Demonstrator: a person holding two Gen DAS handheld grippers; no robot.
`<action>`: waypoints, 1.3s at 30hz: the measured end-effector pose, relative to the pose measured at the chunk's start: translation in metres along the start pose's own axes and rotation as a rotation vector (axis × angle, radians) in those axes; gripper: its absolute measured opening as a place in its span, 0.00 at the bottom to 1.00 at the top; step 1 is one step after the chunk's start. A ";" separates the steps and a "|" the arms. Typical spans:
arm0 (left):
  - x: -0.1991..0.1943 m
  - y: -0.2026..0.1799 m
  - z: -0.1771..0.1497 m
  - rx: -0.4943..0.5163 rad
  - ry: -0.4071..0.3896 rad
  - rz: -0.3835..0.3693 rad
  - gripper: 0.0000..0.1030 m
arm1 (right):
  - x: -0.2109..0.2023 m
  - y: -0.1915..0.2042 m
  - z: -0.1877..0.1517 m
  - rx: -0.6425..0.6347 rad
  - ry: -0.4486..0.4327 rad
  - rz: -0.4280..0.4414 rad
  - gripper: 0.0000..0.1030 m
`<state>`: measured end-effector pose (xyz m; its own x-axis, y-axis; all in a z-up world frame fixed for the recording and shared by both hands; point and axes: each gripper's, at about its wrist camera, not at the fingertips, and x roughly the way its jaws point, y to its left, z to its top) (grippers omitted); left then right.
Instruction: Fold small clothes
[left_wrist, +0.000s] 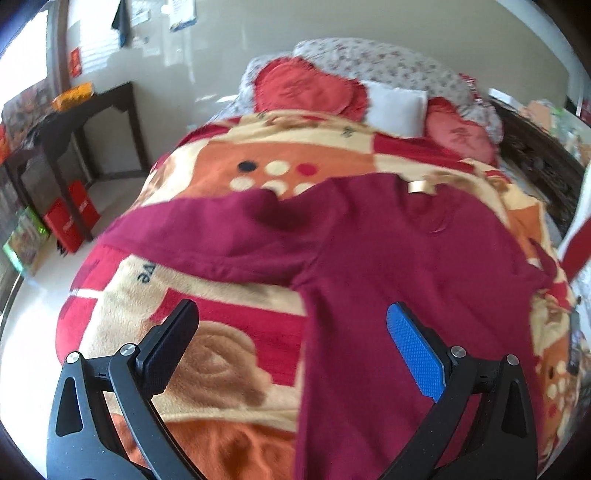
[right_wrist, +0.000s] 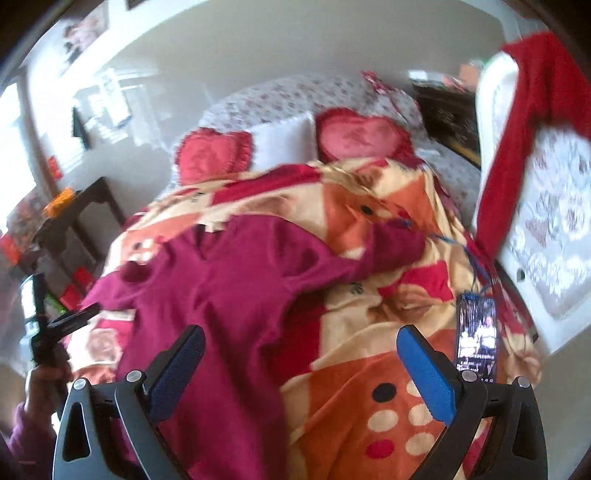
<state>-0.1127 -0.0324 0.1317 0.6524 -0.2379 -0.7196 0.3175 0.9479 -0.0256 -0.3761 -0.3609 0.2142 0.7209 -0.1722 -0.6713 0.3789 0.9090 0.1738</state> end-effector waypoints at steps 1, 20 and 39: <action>-0.007 -0.006 0.001 0.014 -0.006 -0.009 0.99 | -0.010 0.005 0.001 -0.013 -0.010 0.004 1.00; -0.033 -0.061 0.012 0.107 -0.035 -0.094 0.99 | 0.062 0.096 0.020 -0.046 0.008 0.082 1.00; 0.022 -0.061 0.019 0.047 0.033 -0.095 0.99 | 0.165 0.126 0.034 -0.066 0.076 0.047 1.00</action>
<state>-0.1047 -0.0992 0.1305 0.5947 -0.3184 -0.7382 0.4094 0.9102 -0.0628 -0.1895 -0.2876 0.1503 0.6898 -0.1020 -0.7168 0.3048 0.9389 0.1598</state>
